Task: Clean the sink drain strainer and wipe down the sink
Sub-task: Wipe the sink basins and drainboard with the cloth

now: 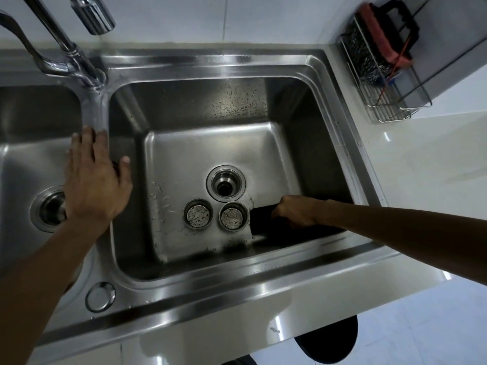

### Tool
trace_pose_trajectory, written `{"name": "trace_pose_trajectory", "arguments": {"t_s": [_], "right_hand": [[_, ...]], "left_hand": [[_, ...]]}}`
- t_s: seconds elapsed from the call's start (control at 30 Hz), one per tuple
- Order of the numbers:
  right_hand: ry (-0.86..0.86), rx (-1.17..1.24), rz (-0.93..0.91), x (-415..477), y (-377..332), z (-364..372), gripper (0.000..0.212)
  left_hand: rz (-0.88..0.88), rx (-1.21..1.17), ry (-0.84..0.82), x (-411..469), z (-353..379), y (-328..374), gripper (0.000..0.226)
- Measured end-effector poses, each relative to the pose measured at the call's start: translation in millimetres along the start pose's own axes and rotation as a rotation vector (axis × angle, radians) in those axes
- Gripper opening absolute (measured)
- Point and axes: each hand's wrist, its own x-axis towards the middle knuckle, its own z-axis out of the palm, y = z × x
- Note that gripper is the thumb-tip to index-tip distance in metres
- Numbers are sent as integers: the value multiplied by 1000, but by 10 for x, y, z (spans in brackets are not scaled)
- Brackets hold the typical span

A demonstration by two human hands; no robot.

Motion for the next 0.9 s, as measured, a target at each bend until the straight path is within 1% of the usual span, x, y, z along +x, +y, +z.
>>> {"name": "trace_pose_trajectory", "arguments": {"t_s": [0.07, 0.13, 0.2, 0.27, 0.3, 0.33, 0.37, 0.43, 0.5, 0.57, 0.6, 0.63, 0.7, 0.8, 0.83, 0.9], "right_hand": [[11, 141, 48, -37, 13, 1, 34], [72, 322, 162, -62, 58, 13, 35], [159, 579, 327, -86, 104, 5, 27], [243, 826, 487, -100, 128, -48, 14], [274, 901, 545, -98, 118, -75, 9], [302, 900, 573, -93, 109, -100, 6], [325, 785, 560, -88, 106, -131, 9], [329, 462, 448, -57, 35, -203, 24], [335, 281, 285, 27, -147, -274, 52], [301, 101, 133, 189, -386, -295, 83], [287, -27, 88, 279, -501, -281, 94], [291, -139, 61, 360, -597, -257, 100], [319, -286, 60, 474, -745, -231, 104], [331, -385, 65, 554, -881, -176, 98], [325, -397, 61, 572, -908, -160, 92], [319, -392, 65, 598, -945, -151, 72]], "left_hand": [[-3, -1, 4, 0, 0, -6, 65], [-5, -7, 2, -4, -5, -7, 65], [-3, -12, 1, -5, -14, 4, 66], [0, -12, 1, 0, -24, 15, 66], [-1, -12, 2, -1, -28, 20, 65], [-5, -12, 0, -2, -35, 29, 65], [-9, -12, -6, -3, -45, 44, 65], [-18, -9, -22, -6, -74, 69, 66], [-26, -7, -37, -12, -97, 89, 67], [-35, -5, -51, -12, -119, 95, 68], [-38, -4, -54, -11, -129, 98, 68], [-40, -4, -58, -13, -135, 104, 68], [-44, -5, -64, -10, -144, 111, 68], [-47, -5, -69, -6, -141, 104, 68], [-48, -8, -69, -5, -141, 105, 68], [-52, -14, -63, -8, -145, 109, 68]]}}
